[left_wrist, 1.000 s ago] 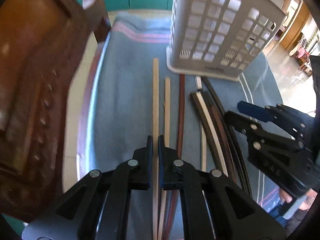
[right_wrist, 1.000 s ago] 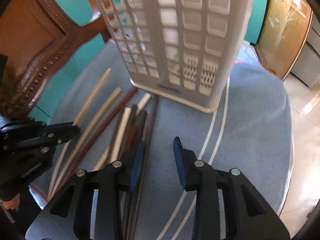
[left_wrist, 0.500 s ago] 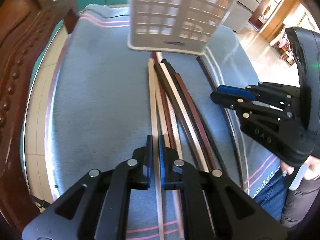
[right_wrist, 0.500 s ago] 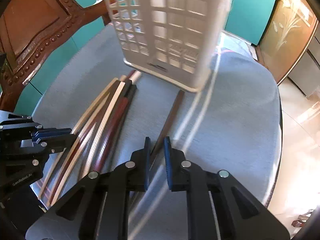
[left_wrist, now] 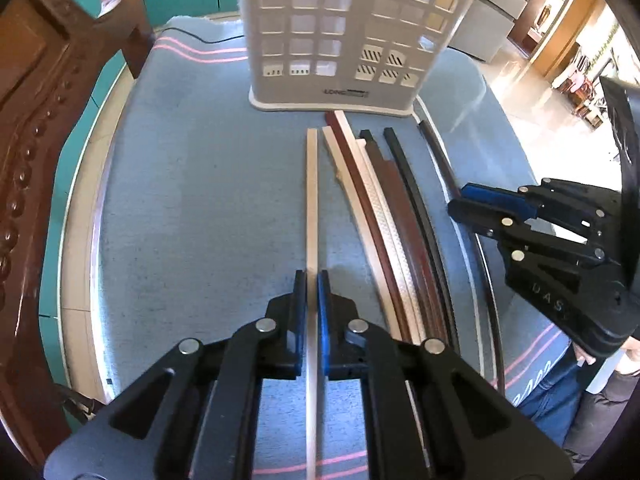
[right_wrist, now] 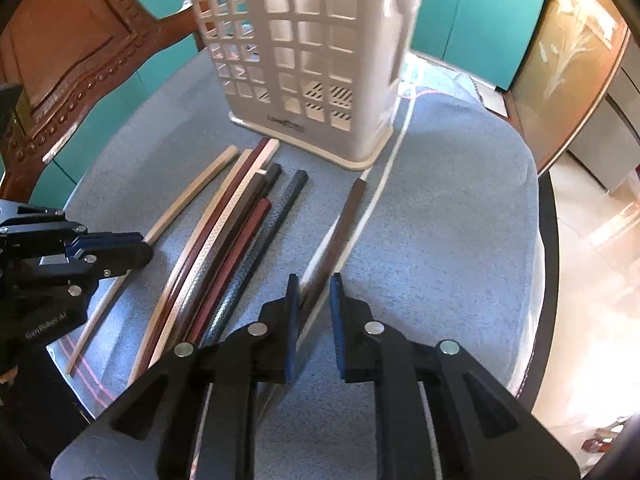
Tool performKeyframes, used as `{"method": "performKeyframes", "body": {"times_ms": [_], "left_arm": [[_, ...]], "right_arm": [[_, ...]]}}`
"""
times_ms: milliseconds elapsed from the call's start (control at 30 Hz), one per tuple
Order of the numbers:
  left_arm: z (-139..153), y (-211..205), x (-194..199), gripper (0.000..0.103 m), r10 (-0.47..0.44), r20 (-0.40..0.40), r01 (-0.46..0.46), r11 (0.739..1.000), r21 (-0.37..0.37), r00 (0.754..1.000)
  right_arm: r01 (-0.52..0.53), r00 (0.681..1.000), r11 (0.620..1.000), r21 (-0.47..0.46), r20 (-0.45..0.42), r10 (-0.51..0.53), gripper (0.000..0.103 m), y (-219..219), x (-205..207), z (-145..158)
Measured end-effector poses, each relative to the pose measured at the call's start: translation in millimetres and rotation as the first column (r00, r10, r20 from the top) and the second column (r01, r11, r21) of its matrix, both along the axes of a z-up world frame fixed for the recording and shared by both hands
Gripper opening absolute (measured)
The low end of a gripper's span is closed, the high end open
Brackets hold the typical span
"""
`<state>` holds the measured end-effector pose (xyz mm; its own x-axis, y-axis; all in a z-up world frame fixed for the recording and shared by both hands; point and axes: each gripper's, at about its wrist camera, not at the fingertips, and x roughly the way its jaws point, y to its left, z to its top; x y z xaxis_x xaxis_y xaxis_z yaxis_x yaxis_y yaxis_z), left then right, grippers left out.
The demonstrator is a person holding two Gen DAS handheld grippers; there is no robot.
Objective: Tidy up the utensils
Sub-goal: 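Grasp a dark chopstick with the right tool while the left tool holds its chopstick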
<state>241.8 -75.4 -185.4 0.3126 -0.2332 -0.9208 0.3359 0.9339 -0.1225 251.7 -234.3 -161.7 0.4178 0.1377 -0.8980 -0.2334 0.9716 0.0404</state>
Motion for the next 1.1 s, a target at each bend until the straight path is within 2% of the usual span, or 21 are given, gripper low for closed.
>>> {"method": "performKeyframes", "body": {"times_ms": [67,167,267,433,633,800,933,1100], "left_arm": [[0.2,3.6,3.9,0.009,0.01,0.006,-0.01,1.0,-0.011,1.0],[3.5,9.8,10.9,0.018,0.03,0.02,-0.03,0.999,-0.016,0.999],[4.1,4.9,18.1,0.018,0.036,0.03,-0.036,0.999,-0.006,0.999],[1.9,-20.7,36.5,0.018,0.046,0.074,-0.051,0.997,0.062,0.996],[0.3,-48.8,52.7,0.018,0.064,0.11,-0.074,0.993,0.089,0.992],[0.5,-50.9,54.7,0.015,0.074,0.117,-0.084,0.992,0.091,0.99],[2.7,-42.9,50.1,0.007,0.083,0.124,-0.095,0.991,0.093,0.989],[4.5,-38.1,49.6,0.007,0.108,0.136,-0.121,0.988,0.092,0.985]], "right_arm": [[0.024,1.0,1.0,0.004,0.015,-0.024,0.018,-4.4,3.9,2.0],[0.055,0.998,0.998,0.009,0.031,-0.055,0.018,-7.1,8.4,6.9],[0.082,0.996,0.997,-0.001,0.029,-0.081,0.018,-5.8,13.9,11.4],[0.127,0.992,0.991,-0.035,0.032,-0.126,0.021,0.5,17.1,6.7],[0.156,0.987,0.987,-0.034,0.037,-0.155,0.021,9.2,19.0,13.4],[0.149,0.988,0.989,-0.014,0.033,-0.148,0.02,6.6,28.4,6.2],[0.131,0.991,0.991,0.007,0.028,-0.131,0.009,8.1,26.6,5.9],[0.106,0.994,0.993,0.054,0.032,-0.108,0.007,12.8,21.8,9.9]]}}
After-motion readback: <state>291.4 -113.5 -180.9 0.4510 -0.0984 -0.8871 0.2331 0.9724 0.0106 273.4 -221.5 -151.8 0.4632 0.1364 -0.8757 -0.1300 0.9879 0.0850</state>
